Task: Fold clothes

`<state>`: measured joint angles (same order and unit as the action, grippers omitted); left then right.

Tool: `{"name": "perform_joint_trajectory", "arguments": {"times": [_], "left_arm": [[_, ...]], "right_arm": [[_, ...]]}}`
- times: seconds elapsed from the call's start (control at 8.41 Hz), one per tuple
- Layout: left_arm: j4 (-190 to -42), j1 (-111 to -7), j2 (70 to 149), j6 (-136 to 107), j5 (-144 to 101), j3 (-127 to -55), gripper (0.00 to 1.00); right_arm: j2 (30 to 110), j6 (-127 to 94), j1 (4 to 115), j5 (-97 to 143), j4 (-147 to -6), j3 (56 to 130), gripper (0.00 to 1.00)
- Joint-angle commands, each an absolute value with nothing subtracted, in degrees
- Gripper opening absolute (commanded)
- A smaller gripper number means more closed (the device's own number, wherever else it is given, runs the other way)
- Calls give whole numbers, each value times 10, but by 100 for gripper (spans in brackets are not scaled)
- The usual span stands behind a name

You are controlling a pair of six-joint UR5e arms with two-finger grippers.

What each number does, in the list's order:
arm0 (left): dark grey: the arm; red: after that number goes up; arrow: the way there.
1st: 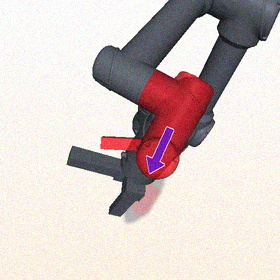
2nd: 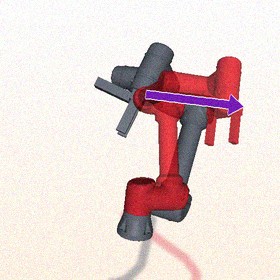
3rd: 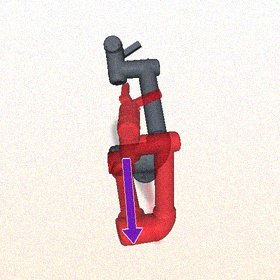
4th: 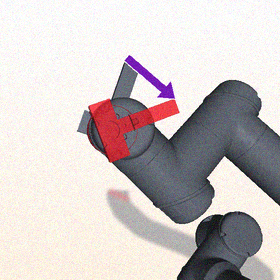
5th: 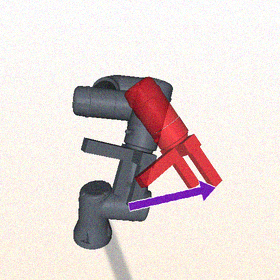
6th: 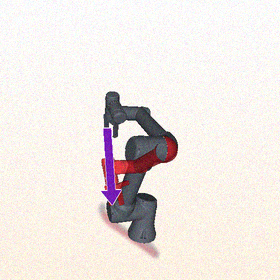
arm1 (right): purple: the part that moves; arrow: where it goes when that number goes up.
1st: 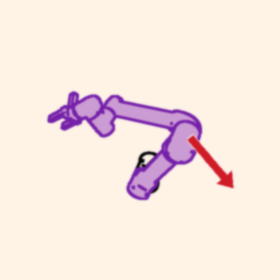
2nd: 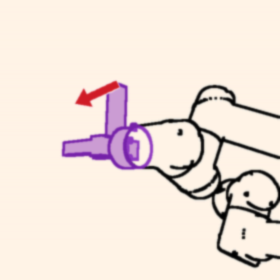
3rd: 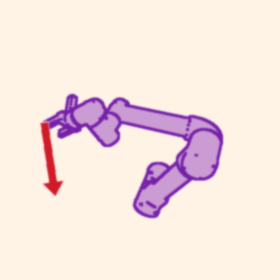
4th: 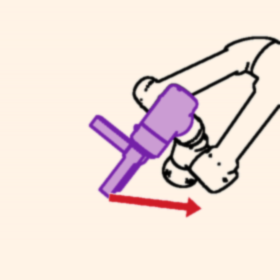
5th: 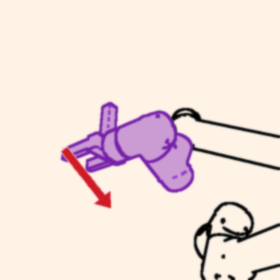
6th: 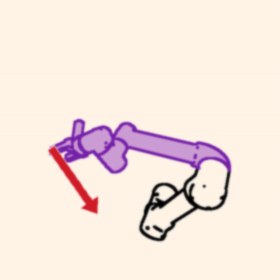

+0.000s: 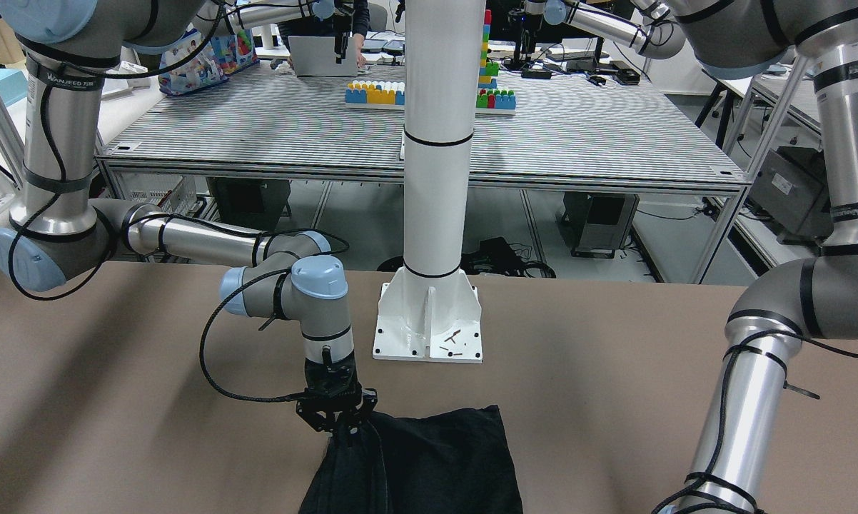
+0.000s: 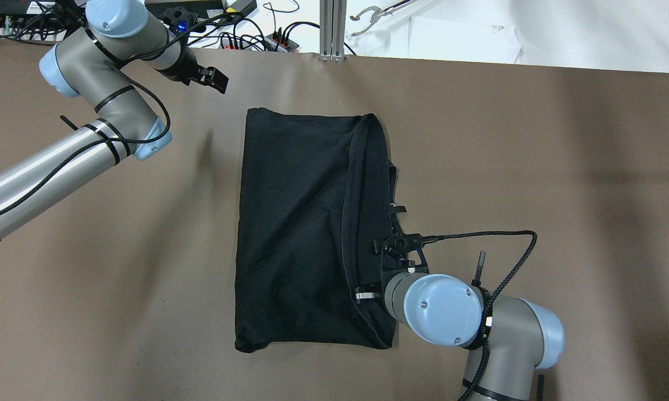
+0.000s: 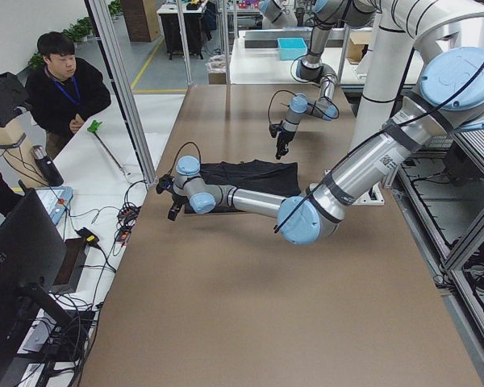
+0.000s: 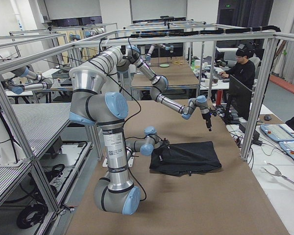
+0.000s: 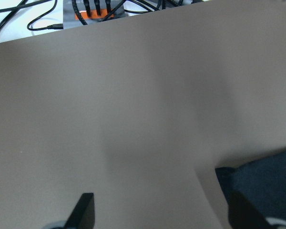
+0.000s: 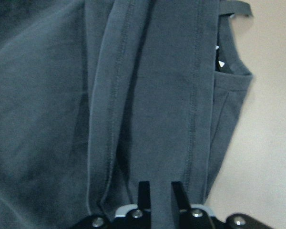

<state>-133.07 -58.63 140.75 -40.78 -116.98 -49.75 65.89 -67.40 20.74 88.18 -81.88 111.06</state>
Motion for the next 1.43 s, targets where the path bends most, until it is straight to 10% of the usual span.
{"name": "perform_joint_trajectory", "arguments": {"times": [0.0,0.59,1.31], "left_arm": [[-1332,-586,1407,-408,-1170,-498,100],[-1332,-586,1405,-408,-1170,-498,100],[-1332,-586,1404,-408,-1170,-498,100]], "right_arm": [[606,-678,202,882,-835,1083,29],[597,-669,181,880,-834,1063,34],[605,-668,181,877,-834,1062,18]]}}
